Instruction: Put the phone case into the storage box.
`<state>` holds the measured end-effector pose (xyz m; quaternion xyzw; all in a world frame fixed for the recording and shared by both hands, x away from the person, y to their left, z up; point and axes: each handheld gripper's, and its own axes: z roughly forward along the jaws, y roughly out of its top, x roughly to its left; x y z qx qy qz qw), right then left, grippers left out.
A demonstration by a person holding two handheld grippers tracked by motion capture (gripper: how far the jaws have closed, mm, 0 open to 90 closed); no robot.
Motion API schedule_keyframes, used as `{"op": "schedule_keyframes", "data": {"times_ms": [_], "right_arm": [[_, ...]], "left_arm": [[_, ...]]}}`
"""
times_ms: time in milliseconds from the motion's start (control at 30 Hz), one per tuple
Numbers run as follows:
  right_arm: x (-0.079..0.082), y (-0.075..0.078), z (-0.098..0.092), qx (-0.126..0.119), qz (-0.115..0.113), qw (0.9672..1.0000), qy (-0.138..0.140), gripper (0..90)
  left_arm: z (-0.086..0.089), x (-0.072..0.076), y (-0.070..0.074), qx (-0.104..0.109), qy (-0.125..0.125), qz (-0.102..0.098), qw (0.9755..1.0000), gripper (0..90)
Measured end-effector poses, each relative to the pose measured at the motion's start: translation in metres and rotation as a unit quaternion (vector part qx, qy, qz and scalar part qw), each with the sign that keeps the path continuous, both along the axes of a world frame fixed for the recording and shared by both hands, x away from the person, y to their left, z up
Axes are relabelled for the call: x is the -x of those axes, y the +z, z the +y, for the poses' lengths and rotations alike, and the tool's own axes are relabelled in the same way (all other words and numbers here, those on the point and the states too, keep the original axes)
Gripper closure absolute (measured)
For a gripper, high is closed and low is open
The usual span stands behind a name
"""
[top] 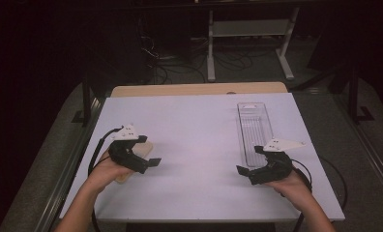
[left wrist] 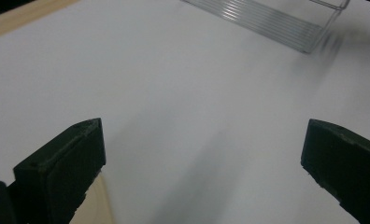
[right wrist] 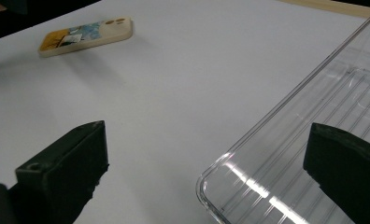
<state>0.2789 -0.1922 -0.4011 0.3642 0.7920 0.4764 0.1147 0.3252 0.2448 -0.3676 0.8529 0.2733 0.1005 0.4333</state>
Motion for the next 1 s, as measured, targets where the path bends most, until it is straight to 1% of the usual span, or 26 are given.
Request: {"op": "schedule_keyframes", "data": {"times_ms": [33, 100, 133, 300, 333, 433, 467, 500, 567, 633, 667, 733, 767, 900, 1000], "right_arm": [[0.000, 0.000, 0.000, 0.000, 0.000, 1.0000, 0.000, 0.0], [0.000, 0.000, 0.000, 0.000, 0.000, 1.0000, 0.000, 0.0], [0.000, 0.000, 0.000, 0.000, 0.000, 1.0000, 0.000, 0.0], [0.000, 0.000, 0.000, 0.000, -0.001, 1.0000, 0.000, 0.0], [0.000, 0.000, 0.000, 0.001, 0.000, 1.0000, 0.000, 0.0], [0.000, 0.000, 0.000, 0.002, 0.000, 1.0000, 0.001, 0.0], [0.000, 0.000, 0.000, 0.002, -0.001, 1.0000, 0.001, 0.0], [0.000, 0.000, 0.000, 0.002, -0.001, 1.0000, 0.001, 0.0], [0.000, 0.000, 0.000, 0.002, -0.001, 1.0000, 0.002, 0.0], [0.000, 0.000, 0.000, 0.003, -0.001, 1.0000, 0.002, 0.0], [0.000, 0.000, 0.000, 0.001, 0.000, 1.0000, 0.001, 0.0], [0.000, 0.000, 0.000, 0.001, -0.001, 1.0000, 0.002, 0.0], [0.000, 0.000, 0.000, 0.001, 0.000, 1.0000, 0.001, 0.0], [0.001, 0.000, 0.000, 0.003, -0.001, 1.0000, 0.001, 0.0], [0.001, 0.000, 0.000, 0.003, -0.001, 1.0000, 0.001, 0.0]], "left_arm": [[0.000, -0.002, 0.002, -0.001, -0.002, -0.004, 1.0000, 0.0], [0.000, -0.005, 0.006, 0.005, 0.001, -0.002, 1.0000, 0.0], [0.001, -0.007, 0.009, 0.004, 0.001, -0.004, 1.0000, 0.0], [0.002, -0.013, 0.015, 0.013, 0.007, -0.003, 0.9999, 0.0], [0.003, -0.014, 0.015, 0.015, 0.011, -0.002, 0.9998, 0.0], [0.006, -0.016, 0.012, 0.017, 0.021, -0.008, 0.9996, 0.0], [0.007, -0.018, 0.011, 0.016, 0.026, -0.004, 0.9995, 0.0], [0.008, -0.019, 0.010, 0.012, 0.031, -0.004, 0.9995, 0.0], [0.010, -0.021, 0.009, 0.015, 0.041, -0.004, 0.9990, 0.0], [0.012, -0.023, 0.008, 0.008, 0.049, -0.005, 0.9988, 0.0], [0.013, -0.023, 0.007, 0.008, 0.052, -0.003, 0.9986, 0.0], [0.014, -0.024, 0.005, 0.007, 0.061, 0.000, 0.9981, 0.0], [0.016, -0.025, 0.004, 0.000, 0.064, -0.002, 0.9979, 0.0], [0.022, -0.026, 0.004, 0.002, 0.083, -0.002, 0.9965, 0.0], [0.028, -0.026, 0.004, 0.001, 0.092, -0.004, 0.9958, 0.0]]}}
